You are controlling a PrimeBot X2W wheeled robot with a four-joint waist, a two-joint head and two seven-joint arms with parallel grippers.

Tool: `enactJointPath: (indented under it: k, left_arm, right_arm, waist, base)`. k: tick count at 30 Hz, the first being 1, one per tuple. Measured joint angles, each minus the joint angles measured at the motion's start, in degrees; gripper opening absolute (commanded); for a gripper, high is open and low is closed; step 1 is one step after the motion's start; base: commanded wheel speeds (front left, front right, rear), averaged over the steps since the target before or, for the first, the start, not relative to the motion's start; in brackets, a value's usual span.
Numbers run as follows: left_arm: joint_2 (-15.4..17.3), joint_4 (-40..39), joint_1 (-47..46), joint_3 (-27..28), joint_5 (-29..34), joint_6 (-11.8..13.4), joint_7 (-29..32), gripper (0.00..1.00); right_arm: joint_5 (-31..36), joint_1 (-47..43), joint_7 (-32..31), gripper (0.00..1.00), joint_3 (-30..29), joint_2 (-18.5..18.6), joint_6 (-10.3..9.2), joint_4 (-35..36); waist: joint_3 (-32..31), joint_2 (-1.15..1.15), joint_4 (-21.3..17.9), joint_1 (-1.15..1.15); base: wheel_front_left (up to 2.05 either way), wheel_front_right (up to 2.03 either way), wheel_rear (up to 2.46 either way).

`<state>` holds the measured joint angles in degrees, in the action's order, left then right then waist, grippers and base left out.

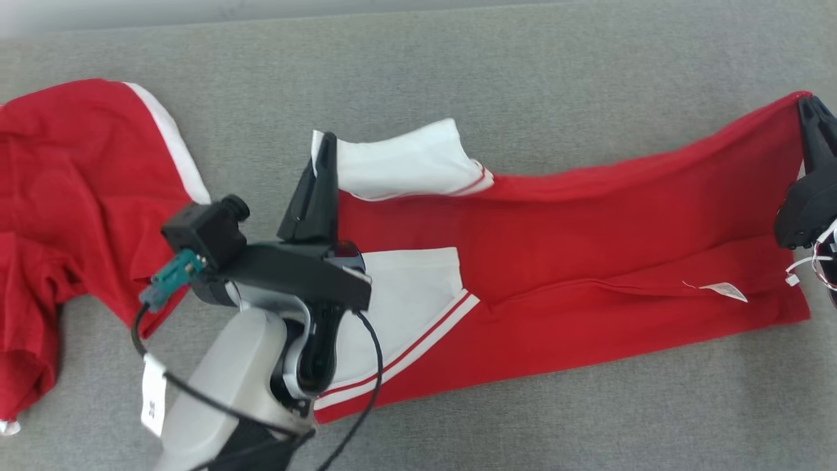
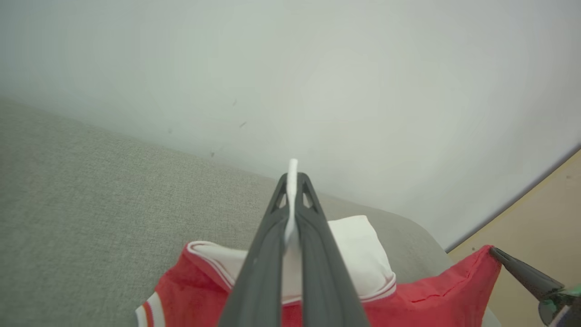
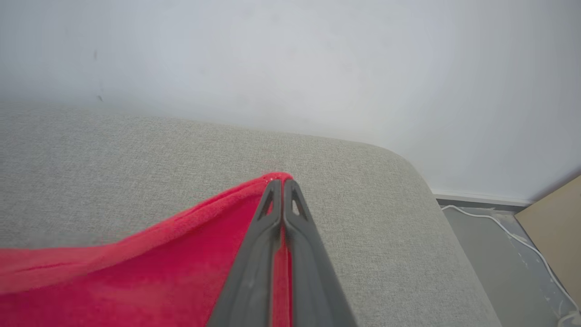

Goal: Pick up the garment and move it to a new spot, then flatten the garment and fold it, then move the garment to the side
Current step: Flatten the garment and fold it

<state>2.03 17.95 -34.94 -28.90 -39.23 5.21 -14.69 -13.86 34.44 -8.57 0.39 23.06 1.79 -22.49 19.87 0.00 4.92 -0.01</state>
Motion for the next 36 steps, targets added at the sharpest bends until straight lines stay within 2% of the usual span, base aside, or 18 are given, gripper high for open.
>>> enactJointPath:
  k: [8,14,28,36]
  left_arm:
    - [0.18,-5.89,7.62,-1.04,1.49,-0.26,0.0,0.0]
    - [0.92,-7.47,12.71,-1.98,1.66,-0.71,0.0,0.0]
    - [0.91,-8.64,16.17,-3.18,1.68,-1.18,0.0,0.0]
    - [1.54,-9.48,18.5,-1.34,1.29,-0.68,0.0,0.0]
  right_arm:
    - [1.09,-0.19,0.02,0.0,1.54,-0.09,0.24,-2.11]
    - [1.53,-1.47,0.54,0.0,2.36,-0.24,0.26,-4.25]
    - [5.24,-5.32,1.65,0.0,5.48,0.53,0.82,-7.7]
    - [5.48,-6.06,2.94,0.0,5.41,0.78,0.2,-9.28]
  waist:
    - [-0.02,0.0,1.59,0.0]
    - [-0.11,0.0,1.74,0.0]
    - [-1.38,0.0,1.11,0.0]
    - [-2.67,0.0,0.32,0.0]
  base:
    - [0.0,0.0,0.0]
    - [0.0,0.0,0.0]
    - [0.0,0.0,0.0]
    - [0.0,0.0,0.0]
